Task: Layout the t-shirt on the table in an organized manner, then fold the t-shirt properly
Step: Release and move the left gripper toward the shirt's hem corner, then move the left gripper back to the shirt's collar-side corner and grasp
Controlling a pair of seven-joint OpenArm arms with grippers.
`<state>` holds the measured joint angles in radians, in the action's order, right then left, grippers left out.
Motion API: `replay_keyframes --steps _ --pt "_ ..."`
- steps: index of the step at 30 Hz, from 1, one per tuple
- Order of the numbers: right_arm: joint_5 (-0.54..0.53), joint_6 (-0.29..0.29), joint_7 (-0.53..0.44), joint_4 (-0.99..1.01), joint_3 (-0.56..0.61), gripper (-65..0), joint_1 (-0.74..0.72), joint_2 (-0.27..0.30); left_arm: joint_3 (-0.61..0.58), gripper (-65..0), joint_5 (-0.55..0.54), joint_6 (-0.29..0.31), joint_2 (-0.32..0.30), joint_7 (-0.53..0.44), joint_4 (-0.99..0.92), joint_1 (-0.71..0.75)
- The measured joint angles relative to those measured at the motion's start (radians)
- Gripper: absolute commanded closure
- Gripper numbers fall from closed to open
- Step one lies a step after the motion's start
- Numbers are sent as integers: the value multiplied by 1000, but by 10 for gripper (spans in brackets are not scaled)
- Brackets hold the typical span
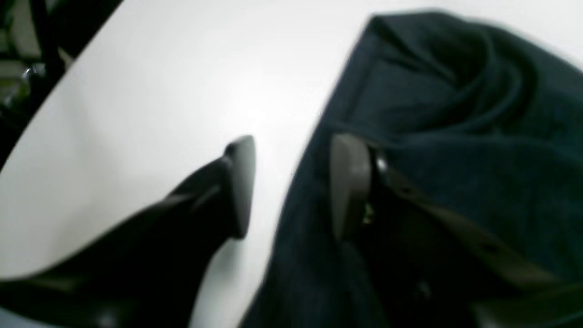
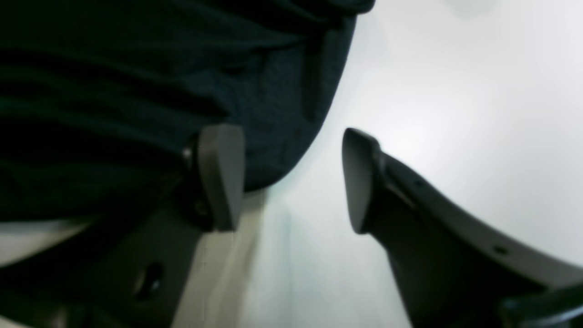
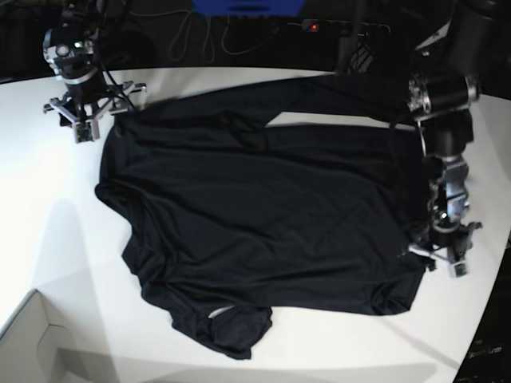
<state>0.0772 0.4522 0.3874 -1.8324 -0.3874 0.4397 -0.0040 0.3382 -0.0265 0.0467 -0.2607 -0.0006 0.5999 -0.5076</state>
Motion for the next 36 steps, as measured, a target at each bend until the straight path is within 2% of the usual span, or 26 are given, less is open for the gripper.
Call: replay_keyframes --steps 3,9,13,18,22,24,31,34,36 --pt "-3 1 3 0 -1 -388 10 -6 43 -274 -66 -6 -4 159 224 114" --pt "-5 1 -6 -2 3 -392 54 -17 129 -275 -232 -10 6 412 694 397" --pt "-6 0 -11 -2 2 -390 61 -32 203 -276 -320 -19 35 522 944 617" --pt "-5 0 -11 -2 0 -389 80 -32 360 -276 -332 -18 160 551 1164 841" --pt "-6 1 -9 -2 4 -389 88 -43 380 -276 -343 -1 234 544 1233 964" --pt "-6 0 -10 -2 4 -389 87 -43 380 -276 -340 -1 249 552 1226 1008" --pt "-6 0 -11 -2 4 -390 95 -43 380 -277 -342 6 247 543 1101 1062" --pt "-6 0 -13 -3 4 -390 111 -43 391 -276 -334 140 247 542 1075 1060" --pt "-6 0 -9 -3 4 -390 113 -43 388 -276 -335 190 247 541 1072 1054"
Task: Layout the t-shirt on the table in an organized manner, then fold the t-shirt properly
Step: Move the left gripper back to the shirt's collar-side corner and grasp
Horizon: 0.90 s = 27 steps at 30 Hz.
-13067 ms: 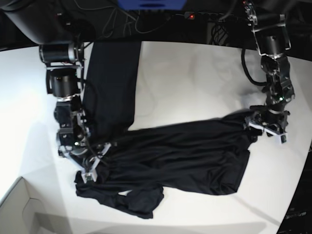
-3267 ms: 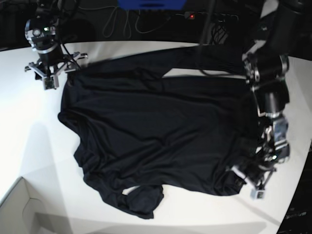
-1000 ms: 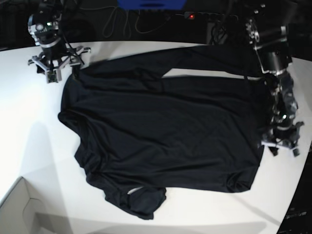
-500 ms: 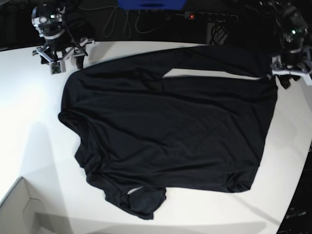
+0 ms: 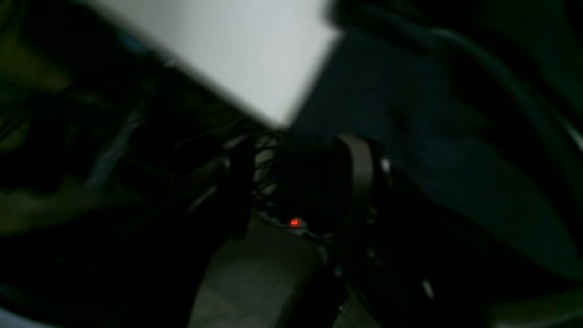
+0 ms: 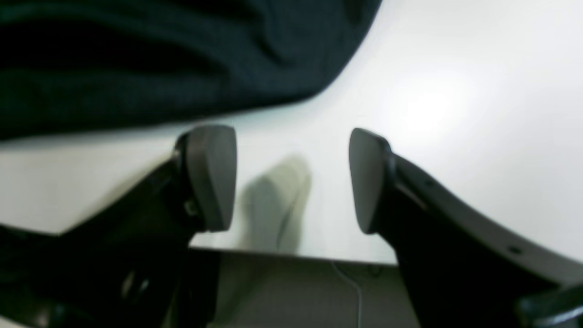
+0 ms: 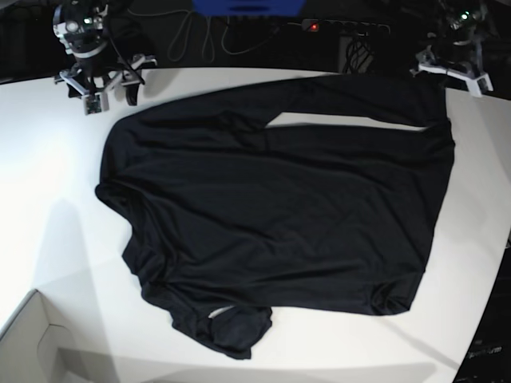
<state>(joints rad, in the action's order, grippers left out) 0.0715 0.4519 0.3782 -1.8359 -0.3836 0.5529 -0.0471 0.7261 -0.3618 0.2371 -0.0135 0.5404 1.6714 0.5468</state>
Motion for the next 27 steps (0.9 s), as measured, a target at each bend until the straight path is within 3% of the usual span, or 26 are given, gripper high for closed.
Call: replay_keyframes --steps 8,18,24,26,27 --pt "0 0 -72 -3 0 -390 57 -1 -1 -276 3 -8 0 -1 -7 -16" --pt "0 0 -166 -3 12 -394 117 -38 2 -260 100 -9 -5 -53 -86 -75" --pt "0 0 -217 -3 97 -394 140 -36 4 -89 106 -4 -6 -45 -72 -76" --pt "3 0 -217 -3 116 -393 143 -36 5 -1 103 76 -4 -35 -66 -76" --pt "3 0 -218 -3 125 -393 143 -36 4 0 99 105 0 -32 -60 -77"
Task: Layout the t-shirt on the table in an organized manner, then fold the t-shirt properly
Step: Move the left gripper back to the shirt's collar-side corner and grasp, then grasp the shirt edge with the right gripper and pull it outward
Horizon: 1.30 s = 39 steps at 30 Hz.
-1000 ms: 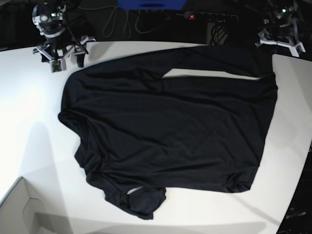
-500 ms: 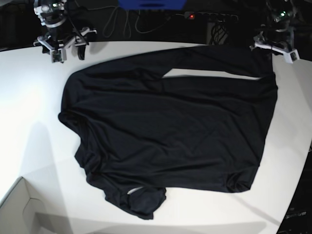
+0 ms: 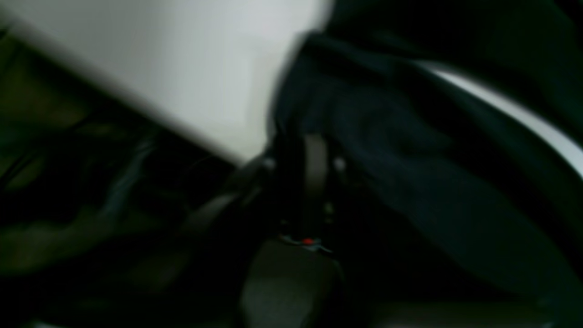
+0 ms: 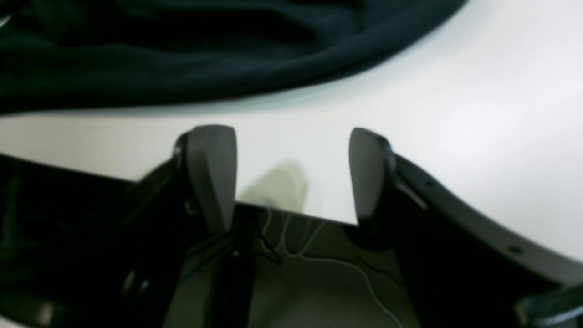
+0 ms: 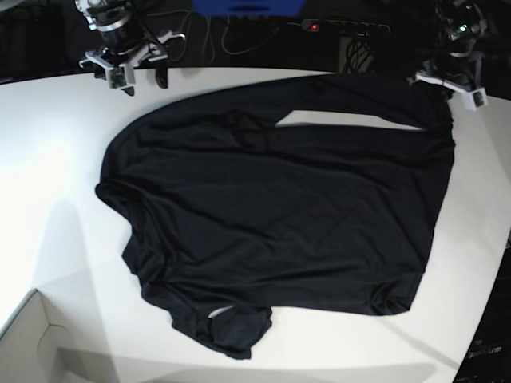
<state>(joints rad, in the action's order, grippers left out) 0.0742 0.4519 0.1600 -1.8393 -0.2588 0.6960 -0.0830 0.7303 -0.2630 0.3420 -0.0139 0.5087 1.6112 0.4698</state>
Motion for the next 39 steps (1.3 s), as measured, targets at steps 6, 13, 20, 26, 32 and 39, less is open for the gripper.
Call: replay_keyframes --steps 6,13,20,26,32,39 --pt "0 0 13 6 36 -393 -47 0 -1 0 -3 49 6 11 3 -2" --pt "4 -3 10 66 32 -393 -131 0 -1 0 -3 53 6 10 3 3" --pt "0 -3 -5 152 34 -385 -154 0 -1 0 -78 55 7 41 57 74" --pt "-3 -3 -20 170 36 -211 -158 3 3 0 -91 53 -2 35 94 73" --pt "-3 -3 -11 161 32 0 -154 17 64 0 -93 51 2 39 127 79" --pt "0 -2 6 26 30 0 -65 30 104 0 -98 55 0 41 163 79"
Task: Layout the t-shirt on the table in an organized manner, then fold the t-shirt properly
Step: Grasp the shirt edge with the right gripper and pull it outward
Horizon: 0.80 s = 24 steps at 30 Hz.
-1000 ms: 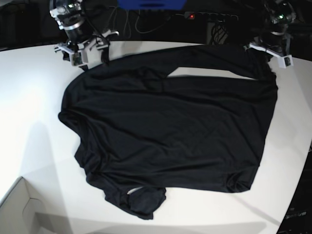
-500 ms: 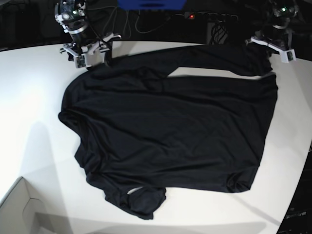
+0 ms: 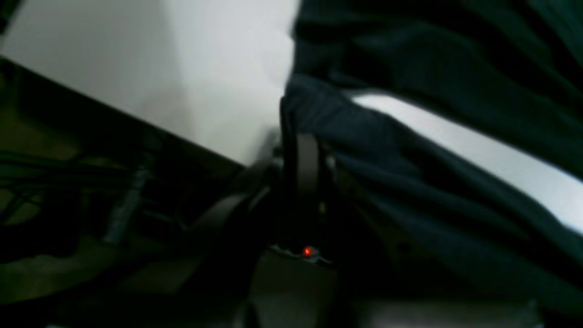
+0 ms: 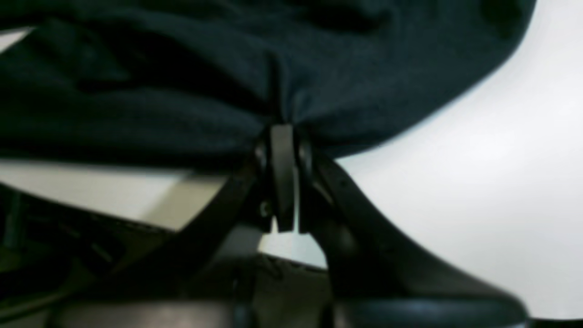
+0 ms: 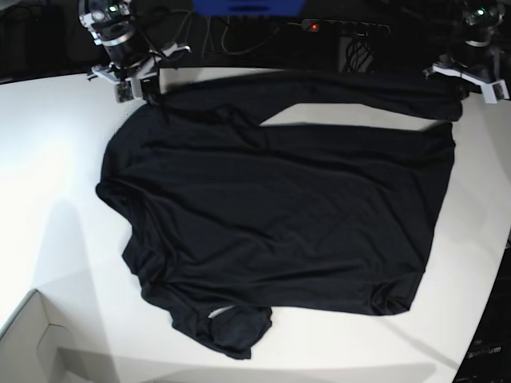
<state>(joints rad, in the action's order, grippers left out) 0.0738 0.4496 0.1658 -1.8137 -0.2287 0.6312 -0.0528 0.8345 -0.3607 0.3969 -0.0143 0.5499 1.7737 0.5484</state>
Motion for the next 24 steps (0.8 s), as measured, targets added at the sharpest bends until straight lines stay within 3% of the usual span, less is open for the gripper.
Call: replay_keyframes --steps 11,16,20,22,24 --pt "-3 0 -16 -116 3 0 129 -2 27 0 -4 0 0 0 14 0" --pt "-3 3 -109 -115 2 0 199 0 68 0 -3 4 1 0 14 2" --pt "-3 -1 -130 -114 2 0 224 0 95 0 -4 4 2 0 14 0" --pt "-2 0 -129 -114 0 0 237 1 119 0 1 27 0 1 14 0" --pt "-2 0 -129 -114 0 0 251 3 147 0 0 103 1 2 14 -4"
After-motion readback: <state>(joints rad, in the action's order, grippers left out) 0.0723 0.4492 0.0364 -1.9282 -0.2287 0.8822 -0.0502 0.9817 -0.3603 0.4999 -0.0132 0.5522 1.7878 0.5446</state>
